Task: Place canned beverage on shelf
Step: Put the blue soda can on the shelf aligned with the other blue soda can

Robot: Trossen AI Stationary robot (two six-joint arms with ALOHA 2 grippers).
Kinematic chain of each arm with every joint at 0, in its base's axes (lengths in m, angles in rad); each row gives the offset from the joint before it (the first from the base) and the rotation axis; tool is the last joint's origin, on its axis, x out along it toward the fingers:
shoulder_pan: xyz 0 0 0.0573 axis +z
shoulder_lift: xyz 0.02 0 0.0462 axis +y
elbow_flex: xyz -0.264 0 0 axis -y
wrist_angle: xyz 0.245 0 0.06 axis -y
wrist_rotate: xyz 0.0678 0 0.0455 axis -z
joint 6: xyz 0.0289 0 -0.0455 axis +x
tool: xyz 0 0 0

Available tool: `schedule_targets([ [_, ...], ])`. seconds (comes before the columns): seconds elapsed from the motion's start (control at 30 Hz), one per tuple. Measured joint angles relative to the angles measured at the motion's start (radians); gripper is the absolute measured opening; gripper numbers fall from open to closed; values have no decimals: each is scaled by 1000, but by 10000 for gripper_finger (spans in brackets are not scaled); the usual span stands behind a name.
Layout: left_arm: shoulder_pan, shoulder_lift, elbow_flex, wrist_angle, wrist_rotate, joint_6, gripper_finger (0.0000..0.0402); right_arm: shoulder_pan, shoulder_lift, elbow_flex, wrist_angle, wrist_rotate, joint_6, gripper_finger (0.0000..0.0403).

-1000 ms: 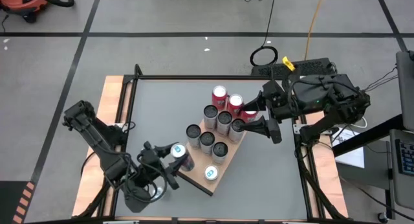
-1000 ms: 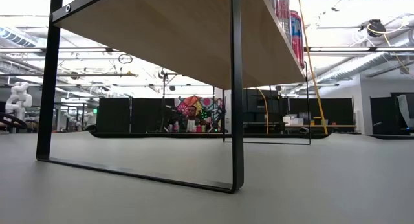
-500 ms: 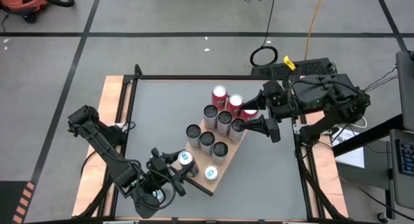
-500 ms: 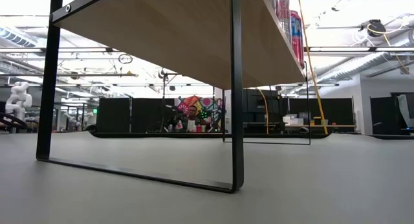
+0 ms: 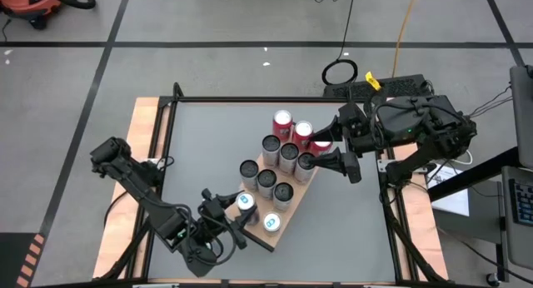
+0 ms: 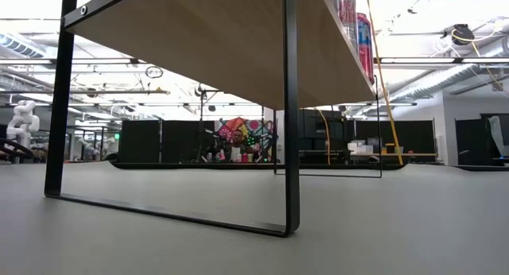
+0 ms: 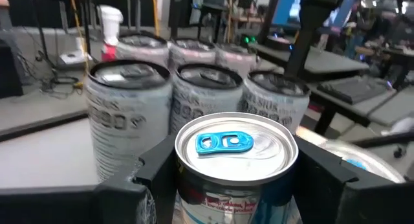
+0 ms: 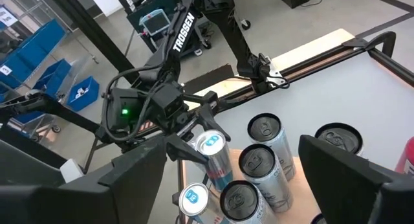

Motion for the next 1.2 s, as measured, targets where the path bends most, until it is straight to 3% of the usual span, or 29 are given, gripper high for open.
schedule_targets([
  [0.97,26,50,0,9,64,50,227,0,0,0,0,0,-3,325],
  [1.2,29,50,0,9,66,46,264,0,1,0,0,0,-3,325],
])
